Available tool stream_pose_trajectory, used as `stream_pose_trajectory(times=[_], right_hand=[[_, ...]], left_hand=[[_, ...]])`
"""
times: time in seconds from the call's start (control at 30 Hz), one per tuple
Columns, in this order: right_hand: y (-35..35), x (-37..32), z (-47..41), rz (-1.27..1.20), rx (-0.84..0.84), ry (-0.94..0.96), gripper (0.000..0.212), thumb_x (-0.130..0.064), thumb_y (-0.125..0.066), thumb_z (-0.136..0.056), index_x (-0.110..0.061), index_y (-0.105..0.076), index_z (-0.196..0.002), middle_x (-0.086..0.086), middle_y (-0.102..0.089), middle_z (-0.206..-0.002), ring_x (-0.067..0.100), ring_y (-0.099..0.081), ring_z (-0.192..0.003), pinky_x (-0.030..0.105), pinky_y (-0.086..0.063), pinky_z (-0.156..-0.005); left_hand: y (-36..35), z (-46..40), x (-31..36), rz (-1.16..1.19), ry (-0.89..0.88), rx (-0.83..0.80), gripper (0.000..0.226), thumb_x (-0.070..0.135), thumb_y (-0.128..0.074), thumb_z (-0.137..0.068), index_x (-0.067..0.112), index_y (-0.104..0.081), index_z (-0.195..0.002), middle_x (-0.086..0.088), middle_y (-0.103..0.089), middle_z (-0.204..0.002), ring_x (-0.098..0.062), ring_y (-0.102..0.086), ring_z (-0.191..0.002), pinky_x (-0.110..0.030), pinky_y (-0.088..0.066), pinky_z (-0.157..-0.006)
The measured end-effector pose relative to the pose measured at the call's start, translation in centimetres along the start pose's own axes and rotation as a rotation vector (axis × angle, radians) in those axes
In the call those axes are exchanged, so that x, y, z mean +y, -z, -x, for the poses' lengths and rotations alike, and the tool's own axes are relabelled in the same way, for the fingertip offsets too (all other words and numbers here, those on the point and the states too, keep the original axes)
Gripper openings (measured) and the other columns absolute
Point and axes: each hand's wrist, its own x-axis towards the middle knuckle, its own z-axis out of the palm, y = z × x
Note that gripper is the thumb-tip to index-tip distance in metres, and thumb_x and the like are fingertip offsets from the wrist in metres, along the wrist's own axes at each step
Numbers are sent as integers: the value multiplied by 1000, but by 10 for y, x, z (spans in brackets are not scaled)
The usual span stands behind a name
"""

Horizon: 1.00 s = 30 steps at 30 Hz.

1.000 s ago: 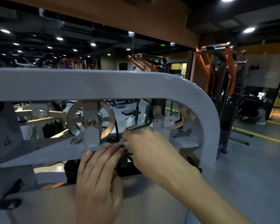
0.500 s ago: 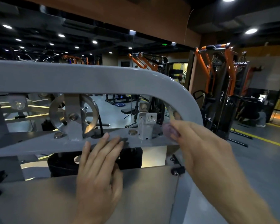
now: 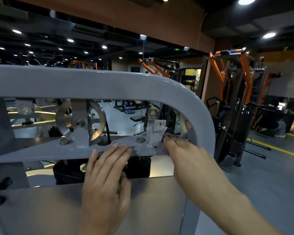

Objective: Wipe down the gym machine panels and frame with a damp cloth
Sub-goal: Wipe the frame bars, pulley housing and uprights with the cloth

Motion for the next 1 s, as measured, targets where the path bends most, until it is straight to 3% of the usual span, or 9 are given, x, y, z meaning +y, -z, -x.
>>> stream_pose_trajectory(times=[0.13, 0.2, 0.3, 0.4, 0.5, 0.57, 0.73, 0.83, 1.0], right_hand=[[12, 7, -23, -136, -95, -104, 22, -1, -43, -95, -23, -46, -95, -5, -39, -78, 25, -45, -73, 33, -35, -59], [9, 5, -26, -144, -88, -120, 20, -3, -42, -98, -23, -47, -96, -4, -40, -77, 24, -44, -71, 33, -36, -62], [0, 4, -1, -160, -38, -45, 32, -20, -35, -103, -22, -49, -132, -1, -60, -120, 24, -57, -111, 33, -43, -80], [3, 4, 15, -130, -93, -13, 54, -26, -25, -99, -19, -35, -152, -2, -46, -151, 18, -41, -141, 29, -39, -105], [7, 2, -4, -158, -88, -58, 13, -13, -41, -101, -25, -47, -103, -2, -55, -109, 26, -58, -108, 31, -38, -72], [6, 1, -25, -140, -163, -123, 25, -8, -43, -100, -22, -36, -81, -1, -46, -86, 22, -51, -74, 32, -34, -62], [-6, 2, -58, -171, -216, -160, 22, -11, -41, -105, -6, -62, -107, 15, -62, -110, 34, -59, -105, 32, -41, -81], [1, 0, -49, -115, -243, -155, 34, -8, -41, -103, -20, -34, -72, 4, -44, -83, 26, -53, -92, 29, -36, -69], [3, 2, -9, -141, -139, -179, 23, -5, -46, -97, -25, -41, -88, -8, -37, -72, 25, -43, -74, 32, -32, -63]], left_hand=[[0, -1, 1, 12, 18, -12, 53, 5, -52, -85, 12, -65, -136, 5, -62, -141, -14, -47, -144, -50, -22, -127], [-1, 0, 2, 17, 32, -13, 52, 6, -52, -86, 12, -66, -135, 5, -63, -140, -15, -48, -143, -50, -22, -127], [-1, 0, 3, 27, 38, -13, 51, 8, -50, -87, 13, -65, -135, 5, -63, -140, -14, -47, -143, -49, -20, -127], [-2, -1, 3, 34, 30, -4, 52, 8, -52, -86, 13, -65, -136, 6, -61, -141, -14, -47, -143, -48, -19, -128], [-4, -1, 3, 41, 39, 20, 52, 6, -54, -84, 13, -66, -134, 4, -63, -139, -15, -49, -142, -48, -21, -127], [-3, -1, 4, 51, 42, 38, 53, 5, -54, -84, 15, -65, -135, 6, -62, -139, -15, -49, -141, -48, -21, -127], [-3, 0, -1, 54, 12, 29, 52, 6, -53, -85, 13, -65, -135, 3, -62, -140, -17, -50, -140, -49, -22, -126], [-2, 1, -4, 55, -1, 13, 53, 7, -53, -85, 11, -65, -136, 3, -61, -143, -16, -48, -142, -49, -22, -126], [-1, 0, -8, 75, -30, 15, 54, 7, -51, -84, 12, -66, -135, 4, -60, -144, -15, -48, -142, -46, -22, -126]])
